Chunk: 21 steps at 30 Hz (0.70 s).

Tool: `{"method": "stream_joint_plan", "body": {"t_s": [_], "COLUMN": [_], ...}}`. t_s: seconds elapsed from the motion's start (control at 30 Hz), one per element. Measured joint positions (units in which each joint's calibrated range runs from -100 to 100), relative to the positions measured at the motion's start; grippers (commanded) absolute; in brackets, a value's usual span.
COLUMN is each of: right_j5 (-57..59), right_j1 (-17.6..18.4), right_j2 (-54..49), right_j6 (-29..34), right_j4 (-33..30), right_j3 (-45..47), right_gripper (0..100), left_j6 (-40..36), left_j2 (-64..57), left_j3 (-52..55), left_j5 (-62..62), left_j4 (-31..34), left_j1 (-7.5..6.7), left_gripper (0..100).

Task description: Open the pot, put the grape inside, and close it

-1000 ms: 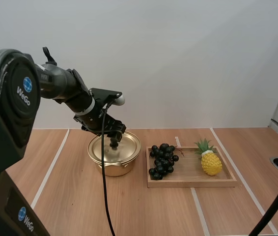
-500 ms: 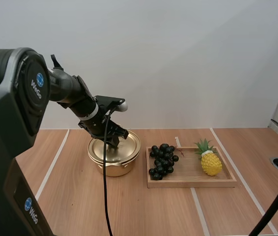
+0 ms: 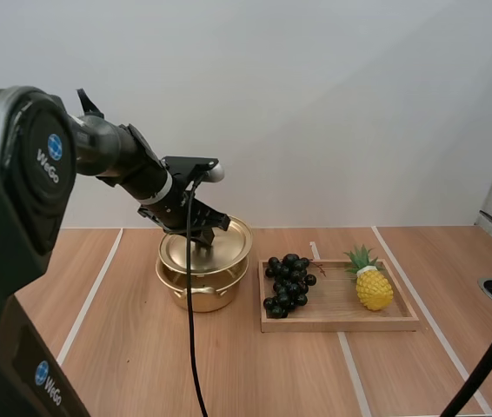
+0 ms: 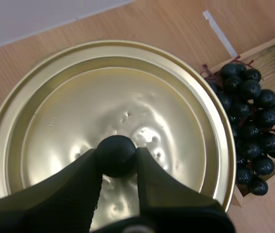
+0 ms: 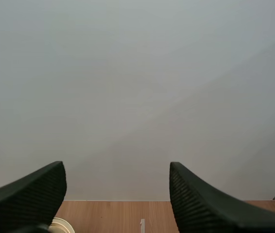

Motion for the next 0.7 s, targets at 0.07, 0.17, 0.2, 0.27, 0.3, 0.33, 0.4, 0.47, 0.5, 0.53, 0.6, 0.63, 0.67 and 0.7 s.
{"method": "stream_joint_plan", "body": {"t_s": [0.07, 0.17, 0.2, 0.27, 0.3, 0.33, 0.4, 0.47, 0.5, 0.53, 0.6, 0.63, 0.67, 0.7], "right_j5": [0.0, 0.0, 0.0, 0.0, 0.0, 0.0, 0.0, 0.0, 0.0, 0.0, 0.0, 0.0, 0.0, 0.0], "right_j1": [0.0, 0.0, 0.0, 0.0, 0.0, 0.0, 0.0, 0.0, 0.0, 0.0, 0.0, 0.0, 0.0, 0.0], "right_j2": [0.0, 0.0, 0.1, 0.4, 0.6, 0.8, 1.5, 2.3, 2.4, 2.7, 2.9, 2.9, 2.9, 2.9], "right_j6": [-0.3, -1.9, -2.2, -2.7, -2.7, -2.7, -2.8, -2.8, -2.8, -2.8, -2.8, -2.8, -2.8, -2.8], "right_j4": [0.0, 0.0, 0.0, 0.0, 0.0, 0.0, 0.0, 0.0, 0.0, 0.0, 0.1, 0.6, 1.1, 1.4], "right_j3": [0.0, 0.0, 0.0, 0.0, 0.0, 0.0, 0.0, 0.0, 0.0, 0.0, 0.0, 0.0, 0.0, 0.0], "right_gripper": [100, 100, 100, 100, 100, 100, 100, 100, 100, 100, 100, 100, 100, 100], "left_j6": [0.0, 0.0, 0.0, 0.0, 0.0, 0.0, 0.0, 0.0, 0.0, -0.2, -1.5, -2.6, -3.6, -4.8], "left_j2": [-2.2, -5.5, -6.9, -9.1, -10.5, -11.9, -14.4, -17.4, -18.9, -20.5, -23.2, -24.7, -25.9, -27.2], "left_j3": [-0.7, -2.6, -3.4, -4.7, -5.5, -6.3, -7.8, -8.9, -9.4, -9.9, -10.7, -11.2, -11.5, -11.9], "left_j5": [-0.7, -1.5, -1.7, -2.1, -2.7, -3.0, -3.6, -5.2, -6.2, -7.5, -9.7, -11.3, -12.6, -14.0], "left_j4": [-0.2, -0.4, -0.4, -0.5, -0.5, -0.6, -0.6, -0.6, -0.7, -0.6, 0.7, 2.1, 3.2, 4.9], "left_j1": [0.0, 0.0, 0.0, 0.0, 0.0, 0.0, 0.0, 0.0, 0.0, 0.0, 0.0, 0.0, 0.0, 0.0], "left_gripper": [0, 0, 0, 0, 0, 0, 0, 0, 0, 0, 0, 0, 0, 0]}}
